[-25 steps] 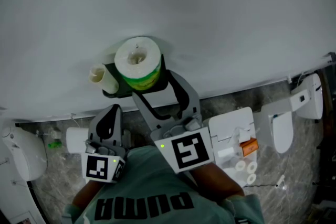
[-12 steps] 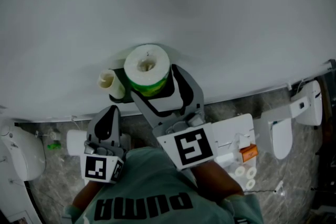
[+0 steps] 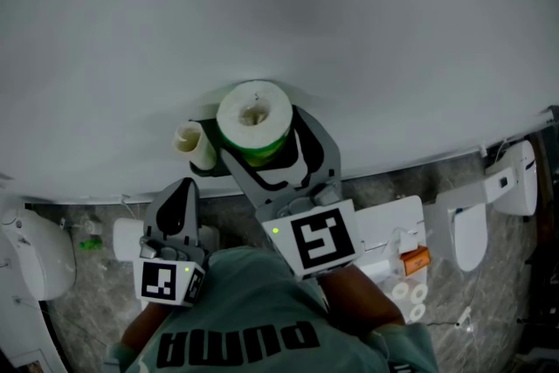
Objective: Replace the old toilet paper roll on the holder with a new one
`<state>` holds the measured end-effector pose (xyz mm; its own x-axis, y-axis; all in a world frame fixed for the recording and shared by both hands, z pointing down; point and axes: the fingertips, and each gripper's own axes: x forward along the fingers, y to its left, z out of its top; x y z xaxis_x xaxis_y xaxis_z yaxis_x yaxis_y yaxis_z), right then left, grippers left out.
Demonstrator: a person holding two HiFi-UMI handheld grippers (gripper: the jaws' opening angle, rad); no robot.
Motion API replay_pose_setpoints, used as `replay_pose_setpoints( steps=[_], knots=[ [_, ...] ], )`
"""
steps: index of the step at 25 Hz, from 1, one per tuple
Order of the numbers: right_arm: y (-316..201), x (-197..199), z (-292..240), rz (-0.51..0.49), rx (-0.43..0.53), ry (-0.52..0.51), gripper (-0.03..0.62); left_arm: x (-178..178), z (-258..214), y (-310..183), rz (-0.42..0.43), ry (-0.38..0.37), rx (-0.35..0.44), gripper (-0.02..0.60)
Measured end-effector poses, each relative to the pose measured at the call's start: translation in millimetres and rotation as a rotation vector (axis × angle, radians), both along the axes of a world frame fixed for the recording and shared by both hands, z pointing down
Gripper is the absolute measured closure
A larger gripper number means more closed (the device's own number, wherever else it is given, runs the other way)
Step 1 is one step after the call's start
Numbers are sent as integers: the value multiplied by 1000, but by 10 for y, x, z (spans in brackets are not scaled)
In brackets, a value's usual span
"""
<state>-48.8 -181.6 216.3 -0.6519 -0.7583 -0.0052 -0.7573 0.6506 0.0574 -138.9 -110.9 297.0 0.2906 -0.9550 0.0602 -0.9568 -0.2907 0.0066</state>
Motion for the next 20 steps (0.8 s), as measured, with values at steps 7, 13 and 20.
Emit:
replay_pose_setpoints(
  steps=[7,13,20],
  knots=[
    [-58,-26,52,14,4,52,183,-31,18,9,-4,1,-7,577],
    [-62,-23,20,15,28,47,183,-17,31,44,-2,-1,-16,577],
    [-50,8,-21,29,46,9,183,11,79,60,6,10,-26,577]
  ],
)
